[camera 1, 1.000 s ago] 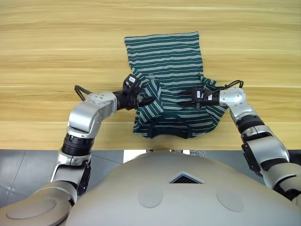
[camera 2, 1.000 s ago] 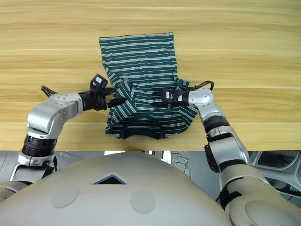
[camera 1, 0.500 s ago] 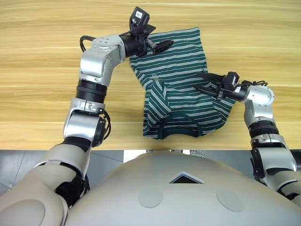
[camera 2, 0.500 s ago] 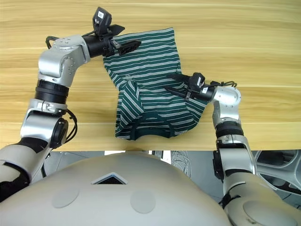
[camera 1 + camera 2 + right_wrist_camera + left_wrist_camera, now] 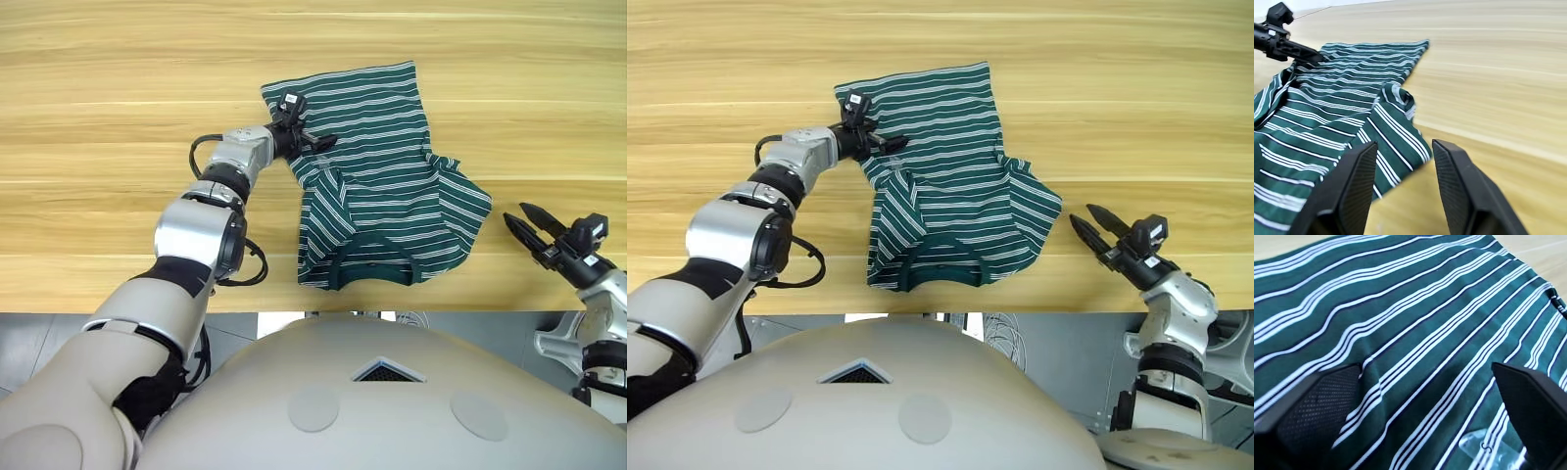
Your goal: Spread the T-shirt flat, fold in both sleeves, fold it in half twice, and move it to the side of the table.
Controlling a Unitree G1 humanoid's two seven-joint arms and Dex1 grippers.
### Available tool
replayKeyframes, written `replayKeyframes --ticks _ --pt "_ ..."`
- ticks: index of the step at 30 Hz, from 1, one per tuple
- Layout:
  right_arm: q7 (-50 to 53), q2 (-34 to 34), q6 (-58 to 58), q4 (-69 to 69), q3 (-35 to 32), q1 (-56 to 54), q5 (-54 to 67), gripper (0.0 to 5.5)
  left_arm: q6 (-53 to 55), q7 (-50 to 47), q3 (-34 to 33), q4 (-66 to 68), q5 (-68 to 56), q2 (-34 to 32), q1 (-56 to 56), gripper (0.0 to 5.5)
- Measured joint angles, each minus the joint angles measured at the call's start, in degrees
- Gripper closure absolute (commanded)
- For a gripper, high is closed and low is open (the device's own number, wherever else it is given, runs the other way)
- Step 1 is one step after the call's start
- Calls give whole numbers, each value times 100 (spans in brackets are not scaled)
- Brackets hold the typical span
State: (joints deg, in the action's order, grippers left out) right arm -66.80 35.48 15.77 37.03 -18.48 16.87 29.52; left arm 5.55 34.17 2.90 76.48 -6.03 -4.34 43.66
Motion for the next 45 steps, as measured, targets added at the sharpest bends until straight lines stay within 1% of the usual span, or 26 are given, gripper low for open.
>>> replayKeyframes --ticks 3,5,10,13,17,24,26,29,32,36,38,43,45 --pt "142 19 -563 216 101 -104 -205 342 -8 -196 -268 29 2 68 10 66" --pt "289 -12 -846 230 282 -287 -350 342 -7 -221 -384 42 3 84 14 66" --pt "409 -359 -1700 -445 635 -444 -470 342 -8 -172 -587 45 55 109 14 66" --pt "635 -456 -2223 -769 736 -541 -473 342 -7 -142 -678 45 121 127 15 66" --pt "832 -464 -2569 -868 757 -634 -499 342 -7 -118 -766 45 213 148 16 66" --pt "883 -424 -2565 -632 637 -801 -513 342 -9 -92 -840 45 238 182 16 66" --pt "846 -345 -2537 -588 600 -802 -530 371 -9 -92 -861 45 253 183 15 64" --pt "789 -286 -2400 -589 624 -790 -710 432 -14 -89 -871 44 330 187 16 64" --pt "711 -283 -2231 -586 639 -751 -762 432 -20 -84 -878 44 389 188 17 64" --pt "449 -145 -1937 -217 566 -753 -838 432 -25 -73 -900 44 418 188 18 64" --pt "355 -79 -1902 -33 496 -782 -833 404 -29 -69 -912 44 439 188 18 64" --pt "350 -35 -1886 505 374 -1118 -870 313 -46 -56 -925 44 454 188 17 64" --pt "359 -11 -1882 661 360 -1257 -905 313 -48 -54 -925 44 459 188 17 64"
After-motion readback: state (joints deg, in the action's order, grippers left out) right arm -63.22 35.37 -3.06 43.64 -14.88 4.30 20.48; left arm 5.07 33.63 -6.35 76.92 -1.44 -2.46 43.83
